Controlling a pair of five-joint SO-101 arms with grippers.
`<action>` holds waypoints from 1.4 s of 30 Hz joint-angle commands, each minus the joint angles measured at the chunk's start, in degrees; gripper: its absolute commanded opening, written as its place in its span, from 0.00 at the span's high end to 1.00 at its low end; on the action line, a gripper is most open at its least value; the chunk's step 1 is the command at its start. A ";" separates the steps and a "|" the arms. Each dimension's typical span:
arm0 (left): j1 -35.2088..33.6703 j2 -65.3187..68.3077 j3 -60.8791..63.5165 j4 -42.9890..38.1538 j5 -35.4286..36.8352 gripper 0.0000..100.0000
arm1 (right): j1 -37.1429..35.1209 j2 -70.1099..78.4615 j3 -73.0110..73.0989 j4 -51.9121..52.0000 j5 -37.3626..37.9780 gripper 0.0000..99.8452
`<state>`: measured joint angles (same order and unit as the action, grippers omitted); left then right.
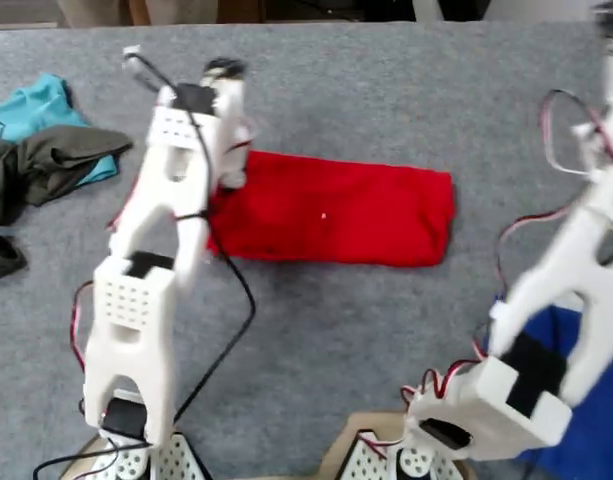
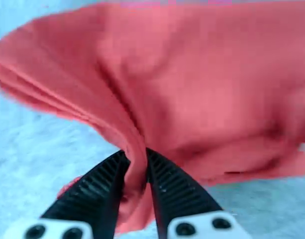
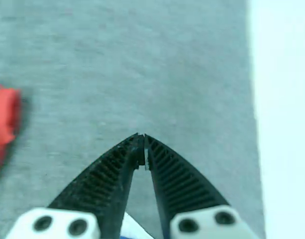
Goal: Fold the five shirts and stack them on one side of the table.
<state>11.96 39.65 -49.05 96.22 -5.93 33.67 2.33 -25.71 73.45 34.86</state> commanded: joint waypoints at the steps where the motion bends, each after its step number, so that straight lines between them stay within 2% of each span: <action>1: 6.95 -3.56 -8.09 1.67 0.00 0.98 | 4.70 -0.13 -4.26 -0.18 0.53 1.00; 8: 18.02 -3.47 -14.86 -1.58 2.37 0.98 | 8.13 -0.13 -4.79 -1.58 0.53 1.00; 15: 23.74 -3.47 -15.12 -13.80 10.46 0.98 | 9.80 -0.04 -4.62 -2.73 0.53 0.99; 20: 27.96 -1.89 -15.12 -19.25 10.81 0.98 | 10.15 -0.04 -4.79 -2.73 0.53 0.99; 25: 30.33 1.10 -15.30 -21.10 10.81 0.98 | 10.15 -0.04 -4.70 -2.73 0.53 0.99; 31: 31.12 4.00 -15.30 -21.71 10.90 0.97 | 10.15 2.68 -6.20 -2.46 1.67 0.99; 35: 30.86 4.09 -15.38 -22.07 14.59 0.85 | 10.15 4.35 -8.75 -0.70 1.58 0.99; 37: 29.54 3.91 -15.38 -23.03 17.32 0.81 | 10.15 5.05 -9.27 -0.26 1.67 0.99; 42: 23.91 3.82 -16.44 -24.53 18.55 0.81 | 8.66 5.05 -9.36 1.32 2.81 0.99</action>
<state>39.21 45.01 -61.71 72.48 11.82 43.08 7.78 -31.96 74.24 36.97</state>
